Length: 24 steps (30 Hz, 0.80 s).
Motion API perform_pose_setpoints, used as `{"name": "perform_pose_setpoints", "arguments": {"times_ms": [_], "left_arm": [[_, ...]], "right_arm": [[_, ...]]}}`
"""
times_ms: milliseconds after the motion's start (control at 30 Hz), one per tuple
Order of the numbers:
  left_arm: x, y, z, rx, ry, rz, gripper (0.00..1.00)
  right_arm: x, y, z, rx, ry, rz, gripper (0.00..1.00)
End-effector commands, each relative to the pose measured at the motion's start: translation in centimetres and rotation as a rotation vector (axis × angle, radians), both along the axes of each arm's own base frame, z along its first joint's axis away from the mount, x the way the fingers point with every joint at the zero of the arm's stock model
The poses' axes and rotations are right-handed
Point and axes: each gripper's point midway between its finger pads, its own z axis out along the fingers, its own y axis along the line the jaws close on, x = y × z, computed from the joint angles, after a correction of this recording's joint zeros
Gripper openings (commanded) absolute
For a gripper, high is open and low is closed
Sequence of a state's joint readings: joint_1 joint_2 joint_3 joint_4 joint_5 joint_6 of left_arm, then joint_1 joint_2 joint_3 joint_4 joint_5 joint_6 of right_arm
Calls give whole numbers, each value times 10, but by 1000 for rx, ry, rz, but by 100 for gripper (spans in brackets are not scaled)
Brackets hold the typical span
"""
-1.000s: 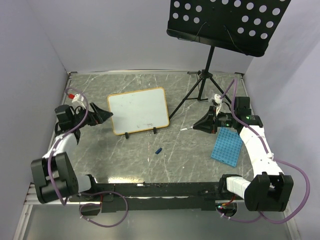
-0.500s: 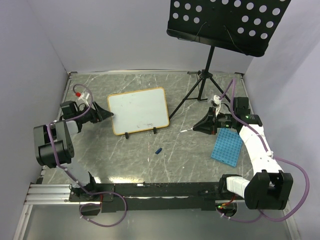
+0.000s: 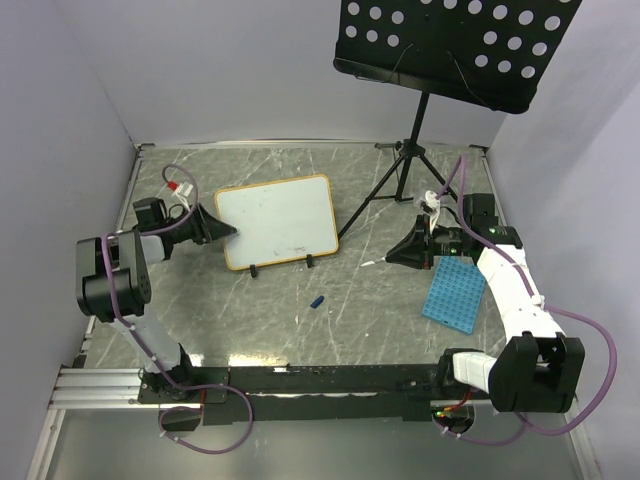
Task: Write a sentence on the whiteboard
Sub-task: Pick up the whiteboard from the whiteboard stand.
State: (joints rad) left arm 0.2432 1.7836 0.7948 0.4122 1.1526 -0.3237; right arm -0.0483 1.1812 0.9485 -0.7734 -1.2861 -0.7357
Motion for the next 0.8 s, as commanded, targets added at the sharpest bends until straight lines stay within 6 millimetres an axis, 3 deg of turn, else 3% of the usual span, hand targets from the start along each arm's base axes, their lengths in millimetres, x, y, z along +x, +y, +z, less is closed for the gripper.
{"name": "perform_pose_setpoints", "arguments": {"times_ms": [0, 333, 600, 767], "left_arm": [[6, -12, 20, 6, -107, -77, 53], [9, -11, 20, 5, -100, -53, 51], [27, -8, 44, -71, -149, -31, 53], [41, -5, 50, -71, -158, -36, 47]], "right_arm": [[6, 1, 14, 0, -78, 23, 0], [5, 1, 14, 1, -76, 28, 0], [6, 1, 13, -4, -73, 23, 0], [7, 1, 11, -7, -70, 23, 0]]}}
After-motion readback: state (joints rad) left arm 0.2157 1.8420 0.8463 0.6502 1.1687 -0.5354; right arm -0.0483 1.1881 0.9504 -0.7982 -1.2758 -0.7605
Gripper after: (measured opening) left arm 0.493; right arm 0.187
